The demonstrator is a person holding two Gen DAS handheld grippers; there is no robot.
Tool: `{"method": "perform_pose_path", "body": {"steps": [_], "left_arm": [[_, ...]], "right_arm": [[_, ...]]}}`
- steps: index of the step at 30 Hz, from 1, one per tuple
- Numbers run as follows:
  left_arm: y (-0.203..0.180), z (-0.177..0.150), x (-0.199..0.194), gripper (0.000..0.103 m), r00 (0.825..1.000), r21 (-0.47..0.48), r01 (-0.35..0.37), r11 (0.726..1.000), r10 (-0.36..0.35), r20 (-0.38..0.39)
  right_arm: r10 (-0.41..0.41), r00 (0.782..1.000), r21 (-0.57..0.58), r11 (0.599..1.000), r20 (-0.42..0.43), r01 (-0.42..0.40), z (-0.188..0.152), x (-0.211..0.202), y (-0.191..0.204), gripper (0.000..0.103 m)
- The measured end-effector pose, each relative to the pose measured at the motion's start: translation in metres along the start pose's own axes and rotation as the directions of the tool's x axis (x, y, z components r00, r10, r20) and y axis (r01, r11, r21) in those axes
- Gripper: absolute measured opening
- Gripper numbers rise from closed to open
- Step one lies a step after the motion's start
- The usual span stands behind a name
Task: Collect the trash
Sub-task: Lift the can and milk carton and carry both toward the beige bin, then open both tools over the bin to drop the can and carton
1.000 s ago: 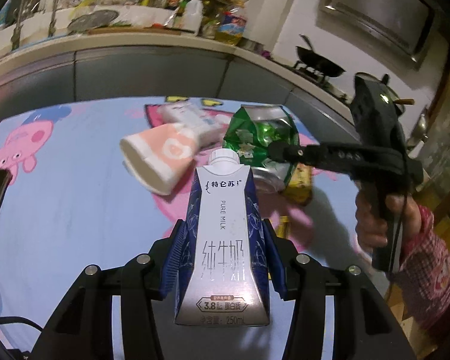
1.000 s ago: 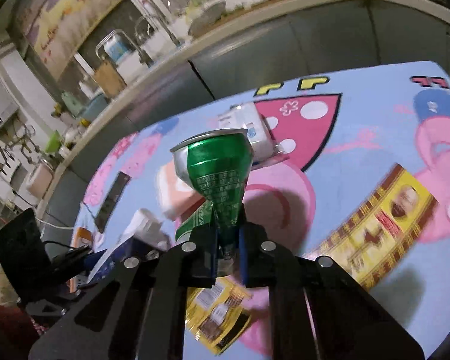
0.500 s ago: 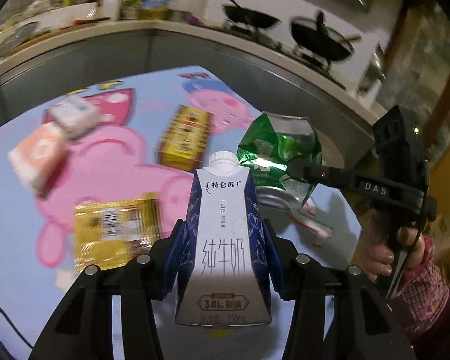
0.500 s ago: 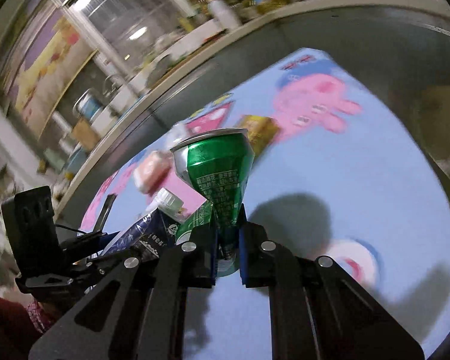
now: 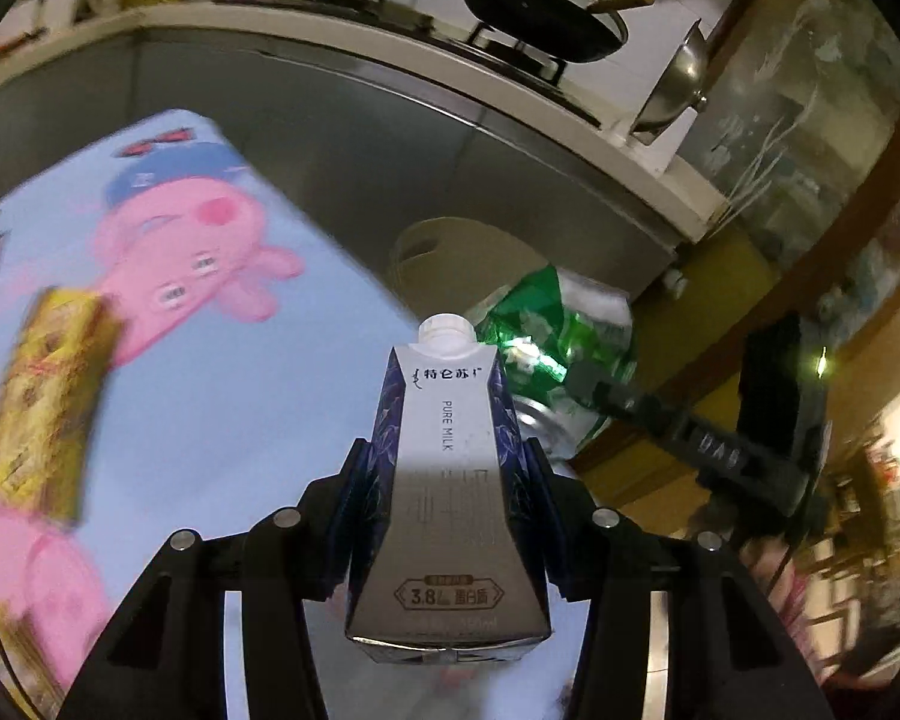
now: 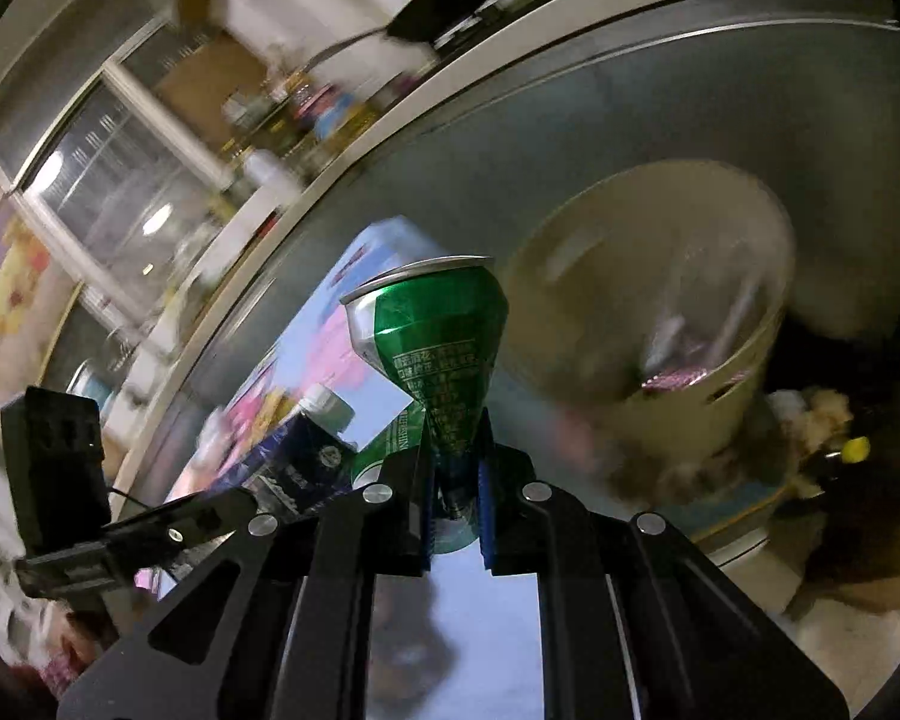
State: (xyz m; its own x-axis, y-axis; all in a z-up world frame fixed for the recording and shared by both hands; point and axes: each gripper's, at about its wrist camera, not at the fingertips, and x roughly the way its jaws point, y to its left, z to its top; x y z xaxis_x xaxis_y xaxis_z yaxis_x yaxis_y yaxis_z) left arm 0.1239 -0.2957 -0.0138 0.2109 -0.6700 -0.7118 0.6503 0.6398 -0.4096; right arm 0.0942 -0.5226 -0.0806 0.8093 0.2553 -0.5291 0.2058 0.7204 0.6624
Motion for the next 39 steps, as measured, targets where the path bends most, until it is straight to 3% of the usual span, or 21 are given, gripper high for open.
{"method": "perform_pose_path", "body": {"steps": [5,9,17,18,19,20,22,27,31,39], "left_arm": [[-0.01,0.042,0.049,0.05,0.996,-0.027,0.082,0.996,-0.083,-0.03],[-0.015,0.062,0.08,0.05,0.996,-0.036,0.069,0.997,-0.071,-0.053],[-0.016,0.077,0.108,0.052,0.995,-0.074,0.041,0.996,-0.047,-0.085],[-0.015,0.078,0.11,0.065,0.996,-0.091,0.022,0.996,-0.03,-0.086],[-0.013,0.078,0.11,0.073,0.996,-0.106,0.013,0.994,-0.022,-0.082],[-0.012,0.079,0.107,0.076,0.998,-0.121,0.007,0.993,-0.016,-0.066],[-0.012,0.083,0.1,0.076,0.999,-0.129,0.009,0.992,-0.014,-0.041],[-0.018,0.083,0.06,0.076,0.999,-0.111,0.025,0.993,-0.019,0.047],[-0.022,0.059,0.01,0.076,0.991,-0.057,0.022,0.998,-0.014,0.134],[-0.005,-0.02,-0.062,0.076,0.972,0.017,-0.131,0.991,0.125,0.201]], "right_arm": [[-0.125,0.99,0.015,0.992,0.062,0.124,0.024,0.002,-0.03,0.01],[-0.179,0.981,0.01,0.984,0.078,0.179,0.036,0.009,-0.041,0.01],[-0.212,0.975,-0.008,0.977,0.06,0.213,0.042,0.026,-0.043,0.014],[-0.216,0.974,-0.007,0.976,0.064,0.217,0.041,0.026,-0.042,0.014],[-0.22,0.973,-0.004,0.975,0.072,0.221,0.04,0.026,-0.041,0.021],[-0.219,0.973,0.0,0.975,0.077,0.22,0.04,0.026,-0.041,0.035],[-0.225,0.968,0.011,0.974,0.109,0.225,0.04,0.02,-0.039,0.048],[-0.198,0.962,0.019,0.98,0.186,0.197,0.039,-0.006,-0.026,0.048],[-0.143,0.968,0.028,0.99,0.205,0.14,0.032,-0.021,-0.011,0.048],[-0.037,0.994,-0.01,0.999,0.105,0.039,-0.007,-0.007,0.035,0.048]]}}
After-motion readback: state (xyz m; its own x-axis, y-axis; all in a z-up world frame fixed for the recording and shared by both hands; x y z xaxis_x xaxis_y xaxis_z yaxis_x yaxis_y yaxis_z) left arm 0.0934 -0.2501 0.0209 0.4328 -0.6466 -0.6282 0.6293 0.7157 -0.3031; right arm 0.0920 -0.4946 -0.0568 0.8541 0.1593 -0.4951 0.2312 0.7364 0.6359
